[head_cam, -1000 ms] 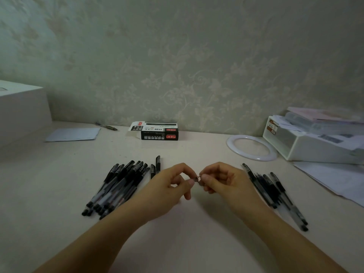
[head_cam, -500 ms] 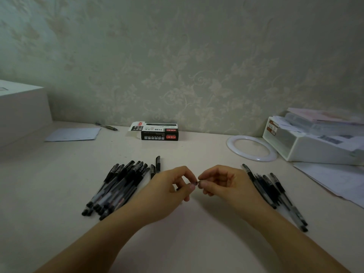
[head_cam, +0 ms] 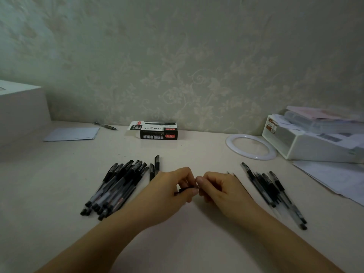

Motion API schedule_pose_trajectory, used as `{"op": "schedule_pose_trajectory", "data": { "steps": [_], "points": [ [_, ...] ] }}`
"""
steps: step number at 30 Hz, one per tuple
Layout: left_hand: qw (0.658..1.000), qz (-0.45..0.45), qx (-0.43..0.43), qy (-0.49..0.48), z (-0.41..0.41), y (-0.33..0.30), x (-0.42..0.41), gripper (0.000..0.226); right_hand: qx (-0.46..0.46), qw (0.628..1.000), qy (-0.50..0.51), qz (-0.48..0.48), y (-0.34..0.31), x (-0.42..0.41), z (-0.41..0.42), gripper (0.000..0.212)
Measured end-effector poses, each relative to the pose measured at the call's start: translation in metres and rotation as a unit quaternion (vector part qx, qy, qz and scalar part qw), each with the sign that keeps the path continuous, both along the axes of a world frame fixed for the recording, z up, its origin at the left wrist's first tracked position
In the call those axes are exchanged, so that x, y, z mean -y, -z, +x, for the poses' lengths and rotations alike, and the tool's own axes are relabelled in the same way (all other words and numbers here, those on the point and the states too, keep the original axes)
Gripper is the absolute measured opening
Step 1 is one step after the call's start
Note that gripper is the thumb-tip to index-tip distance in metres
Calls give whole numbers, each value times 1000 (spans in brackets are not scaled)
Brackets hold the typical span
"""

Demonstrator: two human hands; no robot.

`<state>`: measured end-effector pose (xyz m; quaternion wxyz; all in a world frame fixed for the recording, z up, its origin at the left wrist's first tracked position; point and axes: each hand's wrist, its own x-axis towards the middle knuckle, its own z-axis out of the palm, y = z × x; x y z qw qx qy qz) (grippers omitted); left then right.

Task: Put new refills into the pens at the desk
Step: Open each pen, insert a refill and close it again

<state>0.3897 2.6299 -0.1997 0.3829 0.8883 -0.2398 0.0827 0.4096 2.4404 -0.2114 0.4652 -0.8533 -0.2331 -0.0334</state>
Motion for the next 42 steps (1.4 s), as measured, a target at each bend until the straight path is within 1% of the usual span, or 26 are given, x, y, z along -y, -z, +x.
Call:
{"op": "schedule_pose_trajectory", "data": {
  "steps": [2, 3, 4, 7, 8, 12, 14, 15, 18, 19, 21, 23, 25, 27, 30, 31, 36, 39, 42],
  "points": [
    [1000, -3, -1, -1, 0, 1, 0, 7, 12, 1000, 10, -3, -2, -1, -2, 42],
    [1000, -4, 1, -4, 0, 1, 0, 7, 12, 1000, 11, 2, -3, -1, -1, 41],
    [1000, -7, 2, -6, 1, 1, 0, 8, 10, 1000, 11, 9, -4, 0, -1, 36],
    [1000, -17, 0, -9, 2, 1, -2, 7, -10, 1000, -5, 29, -5, 3, 4, 10],
    [1000, -17, -1, -7, 2, 0, -2, 7, -13, 999, -10, 29, -4, 4, 5, 10],
    [1000, -3, 2, 7, 0, 1, 0, 7, 3, 1000, 1, -8, 1, 2, 3, 33],
    [1000, -5, -1, 5, 0, 1, 0, 7, 8, 1000, 11, -12, 1, 1, 2, 41],
    [1000, -8, 0, 1, 1, 1, 0, 7, 11, 1000, 13, -11, 0, 2, 2, 40],
    [1000, -16, 0, -4, 1, 0, -2, 7, 3, 1000, -5, -4, -3, 4, 4, 21],
    [1000, -18, 1, -2, 1, 0, -2, 7, -1, 1000, -17, 0, -3, 5, 5, 18],
    [1000, -19, 4, 3, 1, 0, -2, 7, -4, 1000, -26, 1, 0, 4, 4, 25],
    [1000, -17, 5, 6, 0, 0, -1, 7, -2, 1000, -19, 2, 1, 2, 3, 36],
    [1000, -14, 6, 3, 0, 0, 0, 7, 5, 1000, -9, 6, 1, 1, 2, 42],
    [1000, -12, 8, -1, 0, -1, 0, 7, 14, 1000, -6, 1, -2, 1, 2, 37],
    [1000, -17, 3, -3, 0, -2, -1, 6, 10, 999, -27, -13, -3, 3, 3, 20],
    [1000, -16, 7, -3, -1, -2, 0, 6, 9, 999, -35, -17, -2, 3, 2, 19],
    [998, -11, 54, -15, -3, -4, 2, 9, -10, 999, -43, 2, -1, -2, 0, 37],
    [996, -4, 90, -27, -4, -7, 2, 10, -43, 998, -37, 32, -4, -5, 0, 42],
    [995, 3, 96, -29, -3, -7, 3, 8, -85, 993, -33, 73, -5, -6, -2, 44]
  ]
}}
